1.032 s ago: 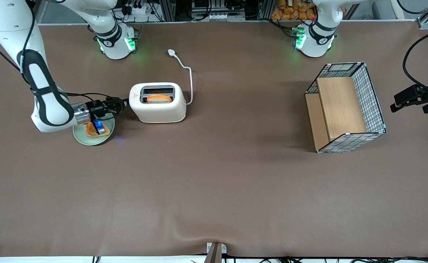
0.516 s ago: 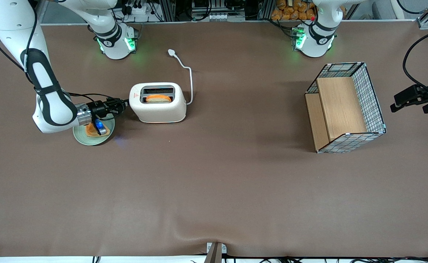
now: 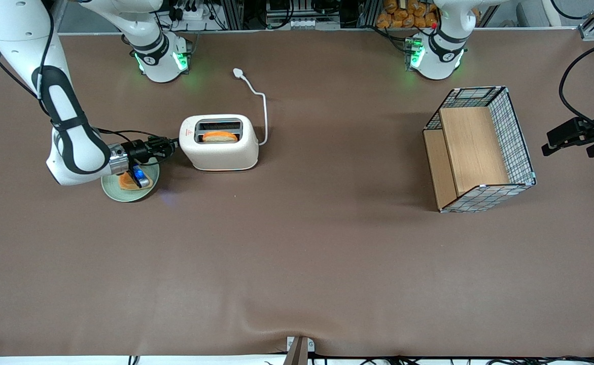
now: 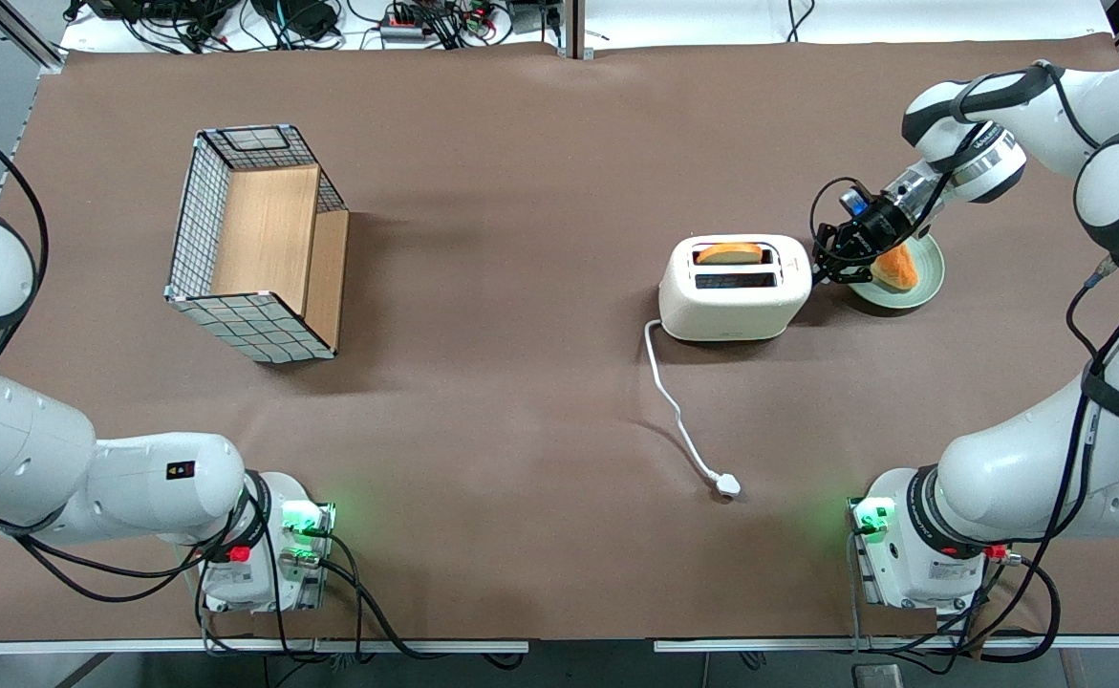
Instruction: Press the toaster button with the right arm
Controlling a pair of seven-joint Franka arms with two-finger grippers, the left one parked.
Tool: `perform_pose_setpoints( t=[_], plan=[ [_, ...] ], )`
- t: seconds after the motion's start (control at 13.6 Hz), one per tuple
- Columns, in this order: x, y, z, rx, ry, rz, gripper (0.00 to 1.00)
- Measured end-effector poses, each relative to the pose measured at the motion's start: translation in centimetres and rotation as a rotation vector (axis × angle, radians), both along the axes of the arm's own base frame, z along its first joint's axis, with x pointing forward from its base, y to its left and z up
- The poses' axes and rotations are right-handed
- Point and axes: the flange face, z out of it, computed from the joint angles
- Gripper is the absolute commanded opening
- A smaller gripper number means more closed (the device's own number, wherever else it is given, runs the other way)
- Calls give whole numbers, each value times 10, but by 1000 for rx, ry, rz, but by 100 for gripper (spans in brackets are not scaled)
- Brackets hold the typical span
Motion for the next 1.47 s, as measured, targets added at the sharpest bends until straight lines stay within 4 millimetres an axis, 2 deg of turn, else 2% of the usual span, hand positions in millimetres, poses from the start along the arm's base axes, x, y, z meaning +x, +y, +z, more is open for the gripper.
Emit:
perform_pose_setpoints(
  t=[0.59,1.47],
  plan=[
    [-2,-7,-4,24,-32,11,6],
    [6,-5,-3,8,-37,64,6]
  ],
)
